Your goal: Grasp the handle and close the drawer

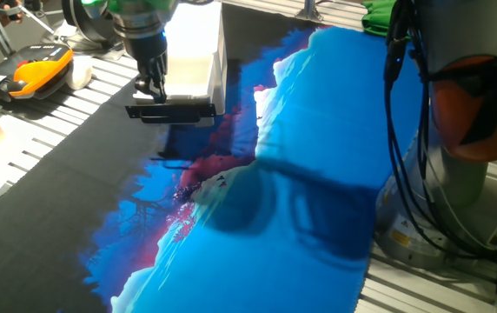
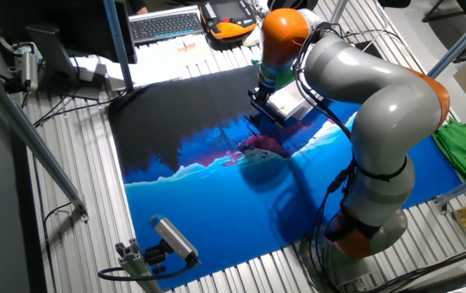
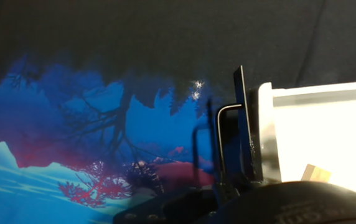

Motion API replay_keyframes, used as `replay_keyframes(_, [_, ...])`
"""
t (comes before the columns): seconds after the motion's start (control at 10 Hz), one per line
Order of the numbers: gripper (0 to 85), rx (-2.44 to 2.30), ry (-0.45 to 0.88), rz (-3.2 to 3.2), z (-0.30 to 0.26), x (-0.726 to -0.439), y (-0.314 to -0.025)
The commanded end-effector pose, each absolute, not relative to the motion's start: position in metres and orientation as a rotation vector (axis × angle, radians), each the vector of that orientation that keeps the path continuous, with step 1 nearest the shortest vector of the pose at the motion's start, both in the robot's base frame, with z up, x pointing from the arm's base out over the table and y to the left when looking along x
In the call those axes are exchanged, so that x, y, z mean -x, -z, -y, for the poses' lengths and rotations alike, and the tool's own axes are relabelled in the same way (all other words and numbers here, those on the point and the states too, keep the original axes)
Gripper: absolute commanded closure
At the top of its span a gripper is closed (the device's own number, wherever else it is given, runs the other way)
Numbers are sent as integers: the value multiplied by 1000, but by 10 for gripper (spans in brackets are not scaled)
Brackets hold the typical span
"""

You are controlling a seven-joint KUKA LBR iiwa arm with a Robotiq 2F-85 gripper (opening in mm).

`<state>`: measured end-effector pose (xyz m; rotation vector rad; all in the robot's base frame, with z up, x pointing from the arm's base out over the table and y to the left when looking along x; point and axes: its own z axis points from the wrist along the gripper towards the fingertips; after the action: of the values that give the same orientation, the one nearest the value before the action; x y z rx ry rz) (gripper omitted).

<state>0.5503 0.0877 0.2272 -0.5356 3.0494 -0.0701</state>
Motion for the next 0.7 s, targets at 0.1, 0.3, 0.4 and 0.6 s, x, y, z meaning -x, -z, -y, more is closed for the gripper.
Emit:
replay_keyframes(0.1, [680,554,72,-3044,-88,-550,-223])
replay_keyframes(0.3, [680,551,89,-3044,-88,-550,-222])
replay_keyframes(0.4, [680,551,99,-3044,-88,-550,-221])
replay_keyframes(0.6, [680,562,98,-3038,-87,-550,-219])
